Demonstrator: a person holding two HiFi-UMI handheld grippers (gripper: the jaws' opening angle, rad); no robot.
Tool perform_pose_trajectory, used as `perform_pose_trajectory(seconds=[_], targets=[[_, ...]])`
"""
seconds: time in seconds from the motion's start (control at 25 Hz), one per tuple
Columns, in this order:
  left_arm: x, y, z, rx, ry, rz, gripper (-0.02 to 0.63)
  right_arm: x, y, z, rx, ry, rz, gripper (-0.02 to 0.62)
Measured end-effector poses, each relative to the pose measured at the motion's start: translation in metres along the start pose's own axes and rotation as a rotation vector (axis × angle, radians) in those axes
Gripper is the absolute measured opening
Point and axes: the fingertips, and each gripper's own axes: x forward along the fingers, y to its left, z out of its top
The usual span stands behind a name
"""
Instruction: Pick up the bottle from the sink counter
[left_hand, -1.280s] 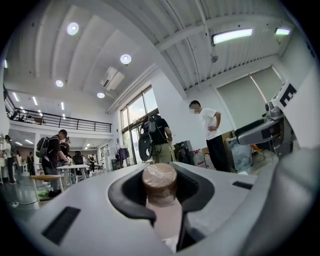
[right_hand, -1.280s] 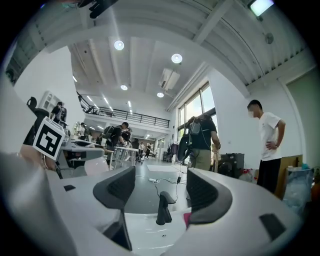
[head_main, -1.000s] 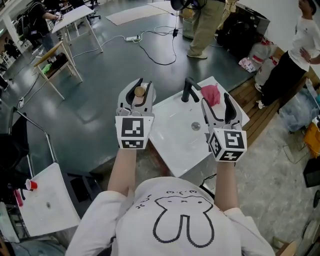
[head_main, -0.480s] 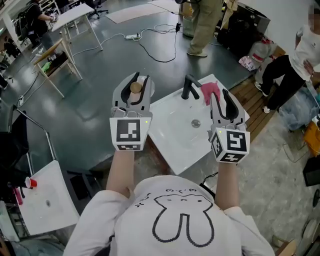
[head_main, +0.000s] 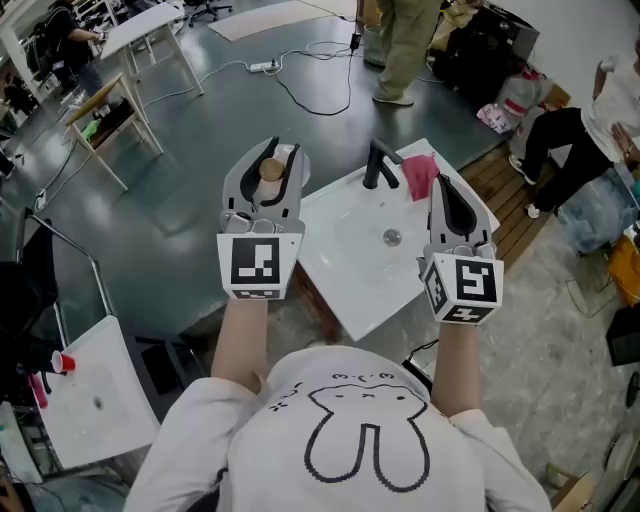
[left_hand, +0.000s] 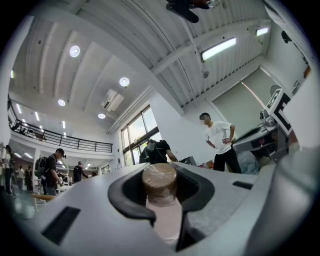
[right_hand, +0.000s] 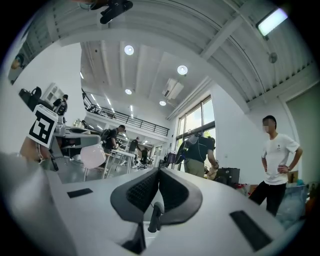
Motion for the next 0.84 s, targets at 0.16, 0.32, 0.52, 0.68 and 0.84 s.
perform_pose_trajectory(seconds=[0.16,0.32,0.52,0.68,0.84], targets=[[-0.0006,-0.0003,0.0049,0.013,-0.028,-0.008,0.110,-0.0017,0.0021,0.0014,-0.005,0.001,0.002,0.028],[-0.0016,-0.0005,0.0062,0.012,-0.033,-0.008,0.110,-0.0032,0.0023,0.0024,-0.010,0.001,-0.001,0.028],[-0.0028,0.0005,0.0068,0.012,-0.036,-0.006,0.110,-0.0038,0.0025,0.0032,-0.014,0.001,-0.003,0.028],[-0.0017,0.0015,0.0065,0.013,-0.038,-0.006,0.110,-0.0025,0.0024,0.0028,-0.016,0.001,-0.003,0.028],[-0.0016,0.0025,0.0087,0.016,-0.039,-0.007,0.110,-0.0031,0.0037,0.0043,-0.019,0.002,-0.002,0.028]])
